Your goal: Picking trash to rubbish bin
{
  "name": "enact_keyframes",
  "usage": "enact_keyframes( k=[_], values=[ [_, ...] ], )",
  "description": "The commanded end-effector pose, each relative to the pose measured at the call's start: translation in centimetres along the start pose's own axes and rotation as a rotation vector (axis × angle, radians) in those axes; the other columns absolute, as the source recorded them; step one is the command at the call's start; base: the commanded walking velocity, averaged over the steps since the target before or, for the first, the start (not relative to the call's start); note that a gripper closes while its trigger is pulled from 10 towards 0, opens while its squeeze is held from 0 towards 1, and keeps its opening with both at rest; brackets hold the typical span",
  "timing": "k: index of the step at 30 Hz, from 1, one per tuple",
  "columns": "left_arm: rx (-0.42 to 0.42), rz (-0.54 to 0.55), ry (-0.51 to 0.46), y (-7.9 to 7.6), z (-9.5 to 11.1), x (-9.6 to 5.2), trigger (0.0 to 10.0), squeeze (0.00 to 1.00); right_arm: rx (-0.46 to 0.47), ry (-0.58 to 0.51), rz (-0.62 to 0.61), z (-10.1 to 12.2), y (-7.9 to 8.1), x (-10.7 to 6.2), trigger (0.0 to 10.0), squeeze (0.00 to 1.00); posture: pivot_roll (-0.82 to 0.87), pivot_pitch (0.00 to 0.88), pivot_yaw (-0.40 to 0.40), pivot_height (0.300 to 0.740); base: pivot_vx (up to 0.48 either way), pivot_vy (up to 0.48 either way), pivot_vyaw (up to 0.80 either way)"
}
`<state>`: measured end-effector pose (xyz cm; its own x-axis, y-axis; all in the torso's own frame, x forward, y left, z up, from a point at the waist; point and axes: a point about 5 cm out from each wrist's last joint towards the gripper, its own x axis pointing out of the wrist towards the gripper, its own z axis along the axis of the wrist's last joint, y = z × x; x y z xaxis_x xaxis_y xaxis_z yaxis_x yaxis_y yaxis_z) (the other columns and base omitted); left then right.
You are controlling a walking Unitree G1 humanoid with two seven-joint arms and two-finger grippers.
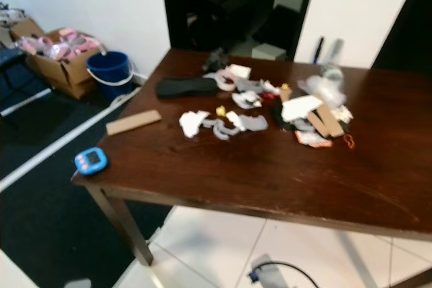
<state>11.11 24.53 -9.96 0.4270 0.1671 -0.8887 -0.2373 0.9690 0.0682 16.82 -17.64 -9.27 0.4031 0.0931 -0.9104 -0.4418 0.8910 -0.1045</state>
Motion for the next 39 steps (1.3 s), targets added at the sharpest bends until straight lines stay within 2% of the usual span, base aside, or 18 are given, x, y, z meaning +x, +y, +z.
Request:
enact_keyframes(
  k=[1,10,20,33,39],
  values=[
    [0.001,0.003,0.015,0.0,-0.4,0.0,10.0,0.00,0.020,-0.009,0.022,0.1,0.6,0.1,10.0,0.00,0.18,0.070,-0.044,0.740,0.000,0.000,0.00],
    [0.001,0.011,0.015,0.1,-0.4,-0.1,10.0,0.00,0.003,0.005,0.000,-0.1,0.2,0.0,10.0,0.00,0.17,0.067,-0.042,0.740,0.000,0.000,0.00],
    [-0.021,0.024,0.014,0.3,-0.4,-0.1,10.0,0.00,0.041,0.020,-0.103,-0.5,-2.1,-0.4,10.0,0.00,0.17,0.064,-0.045,0.740,0.000,0.000,0.00],
    [-0.032,0.036,0.029,0.4,-0.6,-0.1,10.0,0.00,0.008,0.036,-0.076,-0.7,-1.5,-0.3,10.0,0.00,0.17,0.071,-0.046,0.740,0.000,0.000,0.00],
    [-0.029,0.033,0.036,0.5,-1.0,-0.2,10.0,0.00,-0.018,0.083,-0.050,-1.2,-1.0,-0.2,10.0,0.00,0.17,0.073,-0.043,0.740,0.357,0.000,0.00]
  ],
)
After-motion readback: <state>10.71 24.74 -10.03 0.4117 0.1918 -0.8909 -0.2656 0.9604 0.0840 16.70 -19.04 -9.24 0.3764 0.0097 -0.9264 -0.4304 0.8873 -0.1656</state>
